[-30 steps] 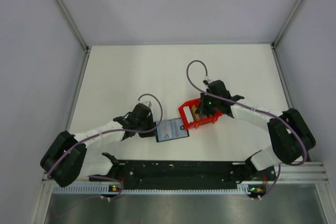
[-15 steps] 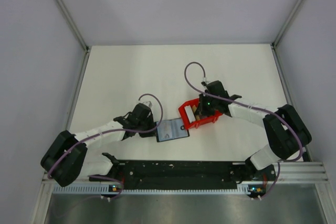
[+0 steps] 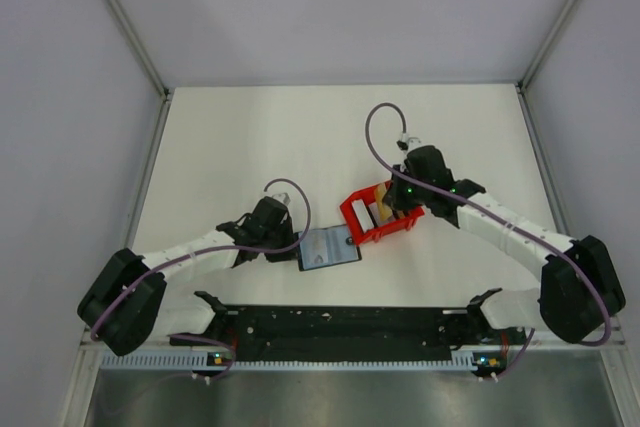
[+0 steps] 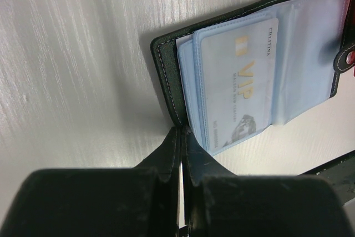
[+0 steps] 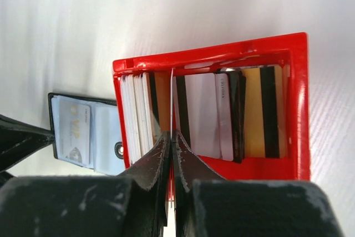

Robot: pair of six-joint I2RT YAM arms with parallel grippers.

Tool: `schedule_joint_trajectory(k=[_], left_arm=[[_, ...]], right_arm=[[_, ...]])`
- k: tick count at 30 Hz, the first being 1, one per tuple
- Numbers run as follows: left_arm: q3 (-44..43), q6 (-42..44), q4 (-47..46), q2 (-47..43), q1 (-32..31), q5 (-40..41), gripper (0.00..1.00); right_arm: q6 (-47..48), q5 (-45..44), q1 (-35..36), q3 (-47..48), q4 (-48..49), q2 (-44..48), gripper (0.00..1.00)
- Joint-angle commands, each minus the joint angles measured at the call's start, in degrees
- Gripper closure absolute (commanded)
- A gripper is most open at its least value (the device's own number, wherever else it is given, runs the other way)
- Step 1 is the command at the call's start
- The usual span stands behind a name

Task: Put the credit cards into the card holder
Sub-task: Pick up the credit card from the storage box, then turn over the card slot in the card holder.

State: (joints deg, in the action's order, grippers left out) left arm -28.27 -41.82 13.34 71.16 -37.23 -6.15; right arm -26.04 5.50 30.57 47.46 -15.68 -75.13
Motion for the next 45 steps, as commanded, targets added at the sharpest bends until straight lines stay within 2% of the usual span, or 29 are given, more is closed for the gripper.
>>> schedule_joint_trajectory(k=[1,6,18,26,33,38,42,45], left_arm=[[-1.3,0.8,0.0,-0.4,-0.2,0.4,1.0],[-1.4,1.0,0.9,-1.0,-0.2,0.8,1.0],[-0.8,1.0,1.9,-2.2,-0.2,1.3,1.0],[-0.6,1.2,2.9,-3.3,-0.2,1.7,1.0],[-1.2,1.1,3.4,-4.7,-0.2,1.5,1.0],[-2.0,0.6,4.2,-8.0,-0.2,0.4,1.0],[-2.7,0.2,4.8,-9.5,-0.2,-0.3,1.0],[-3.0,-0.1,4.8,-10.2,-0.2,-1.2,1.0]], right_arm=[[2.0,-6.0,-0.2,1.3,-2.8,2.9,1.0],[5.9,-11.9,-1.3,-0.1,-4.3,3.5,1.0],[10.8,-9.5,-9.5,-0.9,-5.4,3.9,1.0],[10.4,-12.9,-11.9,-0.3,-7.0,2.9,1.0],[6.7,-2.4,-12.1,1.5,-6.6,7.5,1.0],[-0.2,-0.6,-8.1,1.2,-5.5,13.3,1.0],[-6.3,-3.3,0.1,0.3,-3.7,14.5,1.0],[-11.6,-9.8,8.7,-1.1,-0.2,14.1,1.0]])
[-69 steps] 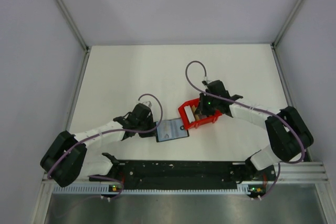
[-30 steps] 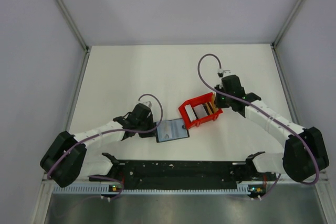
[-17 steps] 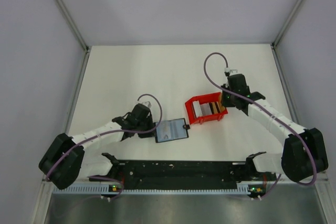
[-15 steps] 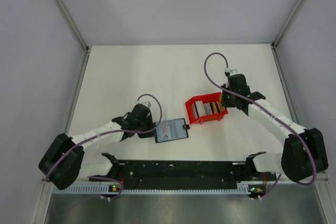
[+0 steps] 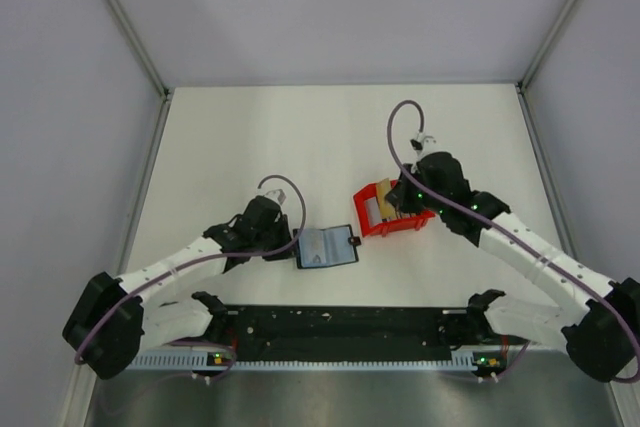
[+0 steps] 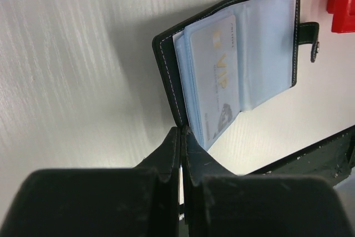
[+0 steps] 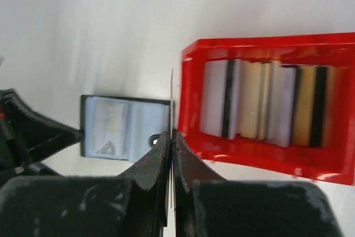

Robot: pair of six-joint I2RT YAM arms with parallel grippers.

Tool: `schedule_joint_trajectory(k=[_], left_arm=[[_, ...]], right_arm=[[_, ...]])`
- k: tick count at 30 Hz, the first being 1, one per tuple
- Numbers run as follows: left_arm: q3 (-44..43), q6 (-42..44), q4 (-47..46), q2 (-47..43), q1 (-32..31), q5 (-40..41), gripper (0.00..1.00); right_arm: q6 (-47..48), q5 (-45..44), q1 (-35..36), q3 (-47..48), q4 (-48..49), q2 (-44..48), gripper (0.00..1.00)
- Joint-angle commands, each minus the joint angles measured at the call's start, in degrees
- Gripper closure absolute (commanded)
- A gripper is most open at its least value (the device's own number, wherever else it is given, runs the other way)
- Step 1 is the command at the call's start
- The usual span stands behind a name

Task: Put the credit cards into the card holder
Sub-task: Turn over the card slot in the card holder.

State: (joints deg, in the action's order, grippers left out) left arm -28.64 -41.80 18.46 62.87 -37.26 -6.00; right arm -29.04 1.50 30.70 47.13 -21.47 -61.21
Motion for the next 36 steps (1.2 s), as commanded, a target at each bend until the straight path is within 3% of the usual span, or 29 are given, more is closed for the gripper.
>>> schedule_joint_trajectory(k=[1,6,11,25,36], left_arm=[[-2.6,-0.3,-0.5,-2.2,-0.3,-1.6,1.0],[-1.9,-1.8,-2.0,-3.5,-0.3,-3.5,1.0],[-0.8,-2.8,-3.1,-4.4,-0.2,-4.2,1.0],[-0.4,-2.8,-3.9,-4.9,-0.2,-4.3,1.0],[-0.3,-2.8,-3.7,-5.0,-0.2,-4.0,1.0]], right_arm=[[-10.5,-8.7,11.6,-1.0,6.4,-0.6,1.0],[-19.1,-19.8,24.3,-0.6,13.7,-6.6,1.0],[-22.8,-23.4,30.5,0.8,20.0,-14.7,1.0],[-22.5,-25.2,36.9,6.8,24.3,-24.8,1.0],[-21.3,-27.2,37.6,7.3,23.2,-26.1,1.0]])
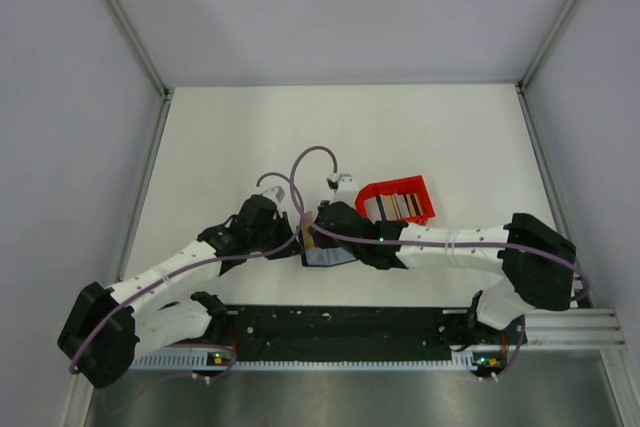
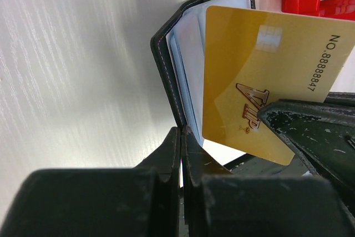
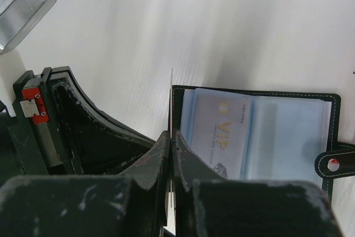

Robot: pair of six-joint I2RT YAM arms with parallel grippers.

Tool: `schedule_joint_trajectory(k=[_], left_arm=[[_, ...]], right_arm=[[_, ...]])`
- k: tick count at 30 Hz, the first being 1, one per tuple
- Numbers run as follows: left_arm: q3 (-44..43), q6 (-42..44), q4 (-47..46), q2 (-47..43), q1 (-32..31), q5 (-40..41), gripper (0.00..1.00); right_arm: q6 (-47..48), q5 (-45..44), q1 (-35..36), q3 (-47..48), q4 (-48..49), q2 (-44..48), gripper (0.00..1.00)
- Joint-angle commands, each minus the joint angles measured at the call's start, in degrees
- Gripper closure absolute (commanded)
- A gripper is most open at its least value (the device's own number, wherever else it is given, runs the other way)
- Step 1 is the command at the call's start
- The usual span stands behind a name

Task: Put the credit cards into the card holder
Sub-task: Turn over the card slot in the card holder.

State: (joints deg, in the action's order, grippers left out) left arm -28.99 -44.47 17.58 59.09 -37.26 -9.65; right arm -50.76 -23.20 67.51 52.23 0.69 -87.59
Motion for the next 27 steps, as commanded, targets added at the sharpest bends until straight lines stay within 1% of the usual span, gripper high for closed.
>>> schedule_joint_trajectory(k=[1,20,26,27], left_arm=[[0.1,-0.1,-2.8,-1.2,-0.2,-0.3,1.0],[0.0,0.0,-3.0,-1.2,-0.3,-0.4,1.0],[-0.2,0.1,-3.0,-1.3,-0.3,-0.5,1.0],[-0.2,0.1,-3.1,-1.1,-0.3,-0.5,1.0]], right_arm=[[0.6,-2.6,0.9,2.2,1.1,0.3,1.0],[2.4,-1.6,0.9,3.1,0.6,-3.1,1.0],[4.4,-2.6,0.9,4.5,-0.5,-3.6,1.0],[4.8,-3.0,0.8,4.9,-2.5,-3.6,1.0]])
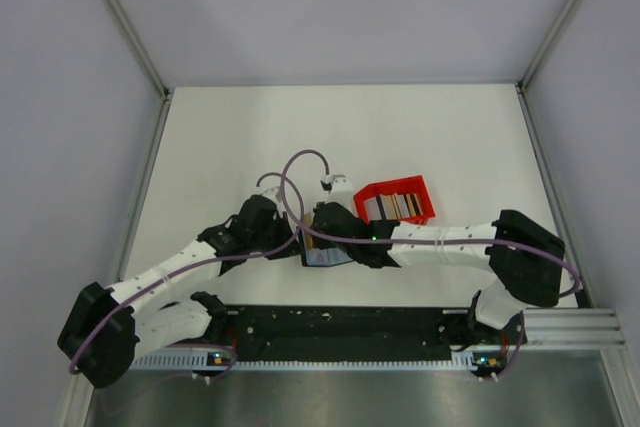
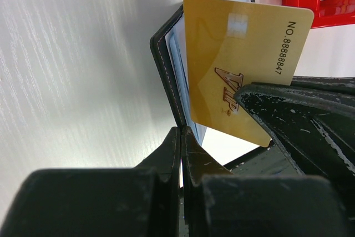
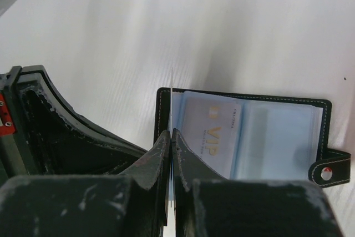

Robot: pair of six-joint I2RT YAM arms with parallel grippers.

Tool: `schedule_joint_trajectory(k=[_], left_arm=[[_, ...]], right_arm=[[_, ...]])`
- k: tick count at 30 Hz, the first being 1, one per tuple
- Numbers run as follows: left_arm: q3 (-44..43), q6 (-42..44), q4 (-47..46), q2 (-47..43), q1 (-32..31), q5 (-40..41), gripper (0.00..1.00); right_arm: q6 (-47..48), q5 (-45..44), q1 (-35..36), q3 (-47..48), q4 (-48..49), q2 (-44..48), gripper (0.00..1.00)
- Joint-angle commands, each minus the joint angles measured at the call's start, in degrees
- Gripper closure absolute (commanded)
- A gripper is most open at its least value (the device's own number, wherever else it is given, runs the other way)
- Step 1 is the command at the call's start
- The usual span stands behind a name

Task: Put the credit cards into the card holder
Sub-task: Turn over the card slot in the card holder.

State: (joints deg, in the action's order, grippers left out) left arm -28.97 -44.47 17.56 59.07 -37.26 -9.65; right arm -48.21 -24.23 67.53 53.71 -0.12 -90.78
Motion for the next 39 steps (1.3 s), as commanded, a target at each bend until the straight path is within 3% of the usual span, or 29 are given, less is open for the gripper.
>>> schedule_joint_trajectory(k=[1,22,31,39], left_arm=[[-0.2,0.1,-3.1,-1.1,-0.2,-0.4,1.0],[-0.4,0.5,-2.1,-0.9,-0.2,0.7,1.0],[0.3,1.0,0.6,1.7,-0.3,4.8,1.0],[1.9,1.0,-1.4,4.3,-0.2,5.8,1.0]], right_arm=[[2.2,-2.3,0.8,3.8,-2.4,-0.6,1.0],[3.8,-8.0,1.1,4.2,-9.5,1.5,1.0],[5.2,-4.6,-1.3,3.2,-11.3,5.5,1.0],[5.0,5.8,-5.5,-2.0,-7.5,7.7,1.0]])
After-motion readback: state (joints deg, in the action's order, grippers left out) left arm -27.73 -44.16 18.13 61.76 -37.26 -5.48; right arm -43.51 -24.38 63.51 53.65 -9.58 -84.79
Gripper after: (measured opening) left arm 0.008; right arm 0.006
